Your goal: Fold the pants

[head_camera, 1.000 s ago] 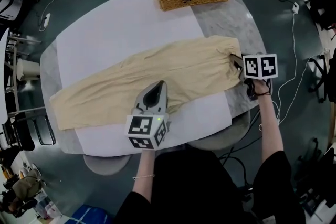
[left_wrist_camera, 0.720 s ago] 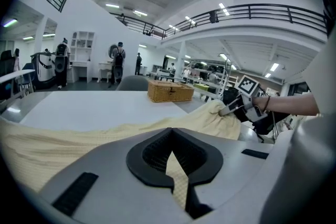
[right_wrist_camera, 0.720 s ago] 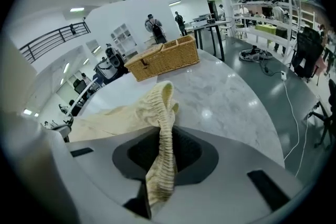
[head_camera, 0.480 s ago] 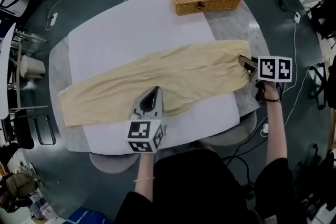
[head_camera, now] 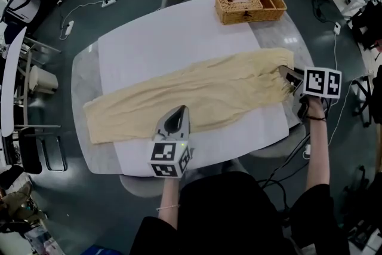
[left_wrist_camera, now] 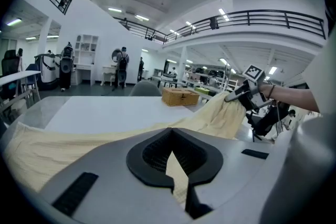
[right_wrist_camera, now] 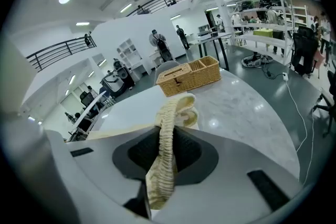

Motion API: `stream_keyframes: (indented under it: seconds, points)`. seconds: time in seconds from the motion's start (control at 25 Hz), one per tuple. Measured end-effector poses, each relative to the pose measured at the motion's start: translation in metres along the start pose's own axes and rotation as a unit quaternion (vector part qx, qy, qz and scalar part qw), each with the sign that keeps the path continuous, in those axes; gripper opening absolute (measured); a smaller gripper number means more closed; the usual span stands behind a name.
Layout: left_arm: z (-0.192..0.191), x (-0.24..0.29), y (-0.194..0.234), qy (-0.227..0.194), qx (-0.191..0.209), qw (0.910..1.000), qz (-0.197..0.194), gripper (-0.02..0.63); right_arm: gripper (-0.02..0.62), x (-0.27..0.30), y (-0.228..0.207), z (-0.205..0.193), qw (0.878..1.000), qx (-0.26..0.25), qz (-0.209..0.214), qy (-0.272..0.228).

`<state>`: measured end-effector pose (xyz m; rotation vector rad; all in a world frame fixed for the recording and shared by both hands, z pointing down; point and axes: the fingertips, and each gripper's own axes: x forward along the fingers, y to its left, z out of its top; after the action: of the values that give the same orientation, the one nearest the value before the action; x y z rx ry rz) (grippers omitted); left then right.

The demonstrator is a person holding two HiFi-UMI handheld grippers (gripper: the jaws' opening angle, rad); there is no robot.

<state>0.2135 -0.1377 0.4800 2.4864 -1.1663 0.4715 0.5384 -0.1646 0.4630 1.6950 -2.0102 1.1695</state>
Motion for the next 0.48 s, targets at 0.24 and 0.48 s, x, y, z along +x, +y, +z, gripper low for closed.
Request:
stream_keyframes:
  seconds: [0.24,0.48]
  points:
    - [-0.001,-0.030,0.022,-0.010,-0.010,0.9999,0.001,0.008,0.071,-0.007,0.049,0.004,1.000,-0.009,0.009,-0.015]
    - [0.000,-0.054,0.033,-0.019,-0.021,0.9996,0.005,0.008,0.071,-0.016,0.090,0.010,0.999,-0.021,0.028,-0.028]
